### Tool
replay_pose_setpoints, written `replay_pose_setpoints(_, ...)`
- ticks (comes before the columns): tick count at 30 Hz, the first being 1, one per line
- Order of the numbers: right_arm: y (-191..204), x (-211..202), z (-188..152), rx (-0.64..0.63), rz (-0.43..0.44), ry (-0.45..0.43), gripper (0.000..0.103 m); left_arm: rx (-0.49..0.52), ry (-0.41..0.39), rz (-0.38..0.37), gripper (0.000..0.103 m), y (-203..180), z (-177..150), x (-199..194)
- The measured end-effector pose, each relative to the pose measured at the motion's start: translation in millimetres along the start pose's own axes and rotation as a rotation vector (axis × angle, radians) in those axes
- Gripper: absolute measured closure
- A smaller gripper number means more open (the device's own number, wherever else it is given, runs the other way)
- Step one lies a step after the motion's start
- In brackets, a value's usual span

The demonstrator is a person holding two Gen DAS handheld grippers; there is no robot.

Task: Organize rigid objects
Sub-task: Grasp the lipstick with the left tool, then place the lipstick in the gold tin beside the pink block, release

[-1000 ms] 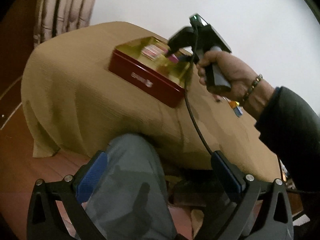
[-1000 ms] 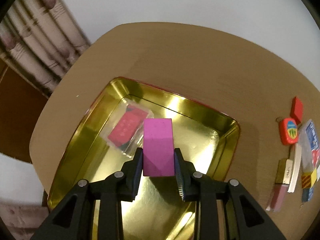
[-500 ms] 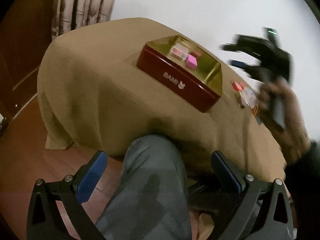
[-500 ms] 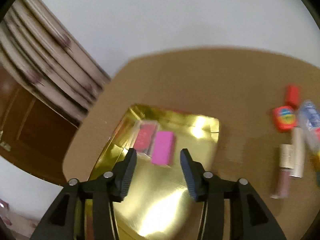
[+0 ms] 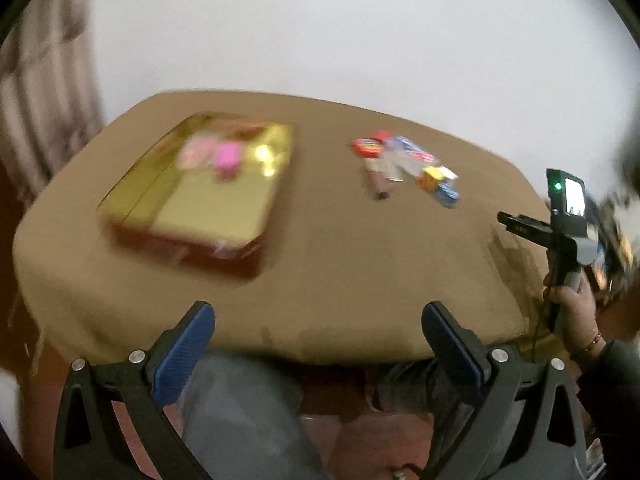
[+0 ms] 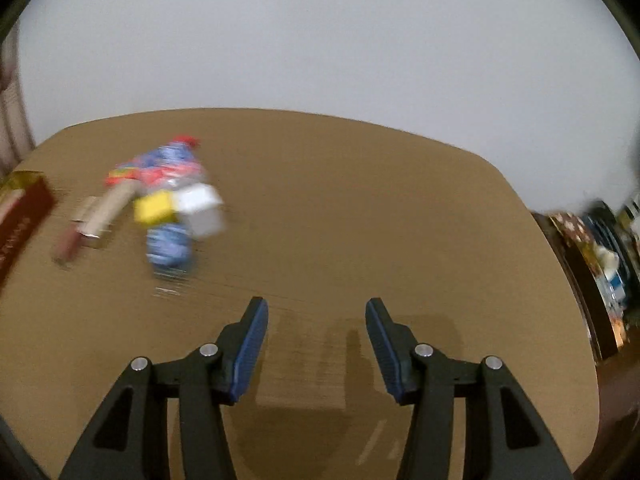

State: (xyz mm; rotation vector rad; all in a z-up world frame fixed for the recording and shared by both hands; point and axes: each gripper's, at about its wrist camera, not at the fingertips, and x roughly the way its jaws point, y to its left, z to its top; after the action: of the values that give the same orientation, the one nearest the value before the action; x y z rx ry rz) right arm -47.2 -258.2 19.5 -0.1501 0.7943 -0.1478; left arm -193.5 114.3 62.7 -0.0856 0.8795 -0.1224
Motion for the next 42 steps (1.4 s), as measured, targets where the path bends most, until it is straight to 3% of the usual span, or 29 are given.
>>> replay_pose_setpoints(3,-29.2,14.0,-11.1,0.085,0.042,0.019,0.051,0.116,-0.034,0.012,0.001,-36.7,35.1,22.3)
replay_pose_setpoints(9,-53.2,13.1,-12.7,0.121,0.138,-0.02,0.051,0.217,0.027,0.003,0.001,-69.6,102.3,96.6)
replay_pose_setpoints(16,-75.3,12.0,-16.5,0.146,0.215,-0.059,0.051,0.273,0.158,0.034,0.001,-74.0,126.1,167.3)
replay_pose_setpoints(18,-54.2,-1.7,-20.6,0.141,0.22,-0.061,0.051,0.272,0.191,0.015,0.001,-71.7,128.5,182.0)
replay_pose_setpoints(21,-62.0,-10.2,-29.1,0.136,0.23,-0.064,0.039,0.286,0.212,0.037,0.017,-70.4,132.1,196.4)
replay_pose_setpoints(23,-53.3,-16.6,-26.5,0.133,0.237,-0.069,0.038,0.284,0.25,0.037,0.037,-68.4,133.4,206.4)
replay_pose_setpoints(25,-44.2,-23.4,-23.7,0.135,0.238,-0.068,0.038,0.275,0.29,0.033,0.044,-64.8,133.1,216.5)
replay_pose_setpoints(35,-32.5,-18.2,-20.7,0.14,0.254,-0.056,0.038,0.242,0.315,-0.002,0.045,-52.6,141.2,235.8)
replay_pose_setpoints(36,-33.1,-18.5,-20.7,0.14,0.255,-0.053,0.038,0.242,0.319,-0.006,0.049,-50.8,141.0,235.7)
replay_pose_setpoints(40,-34.2,-18.4,-20.7,0.143,0.254,-0.048,0.038,0.251,0.31,-0.02,0.085,-56.1,146.3,241.4)
replay_pose_setpoints(42,-34.3,-17.6,-20.7,0.144,0.254,-0.046,0.038,0.228,0.306,-0.022,0.086,-55.0,148.0,241.8)
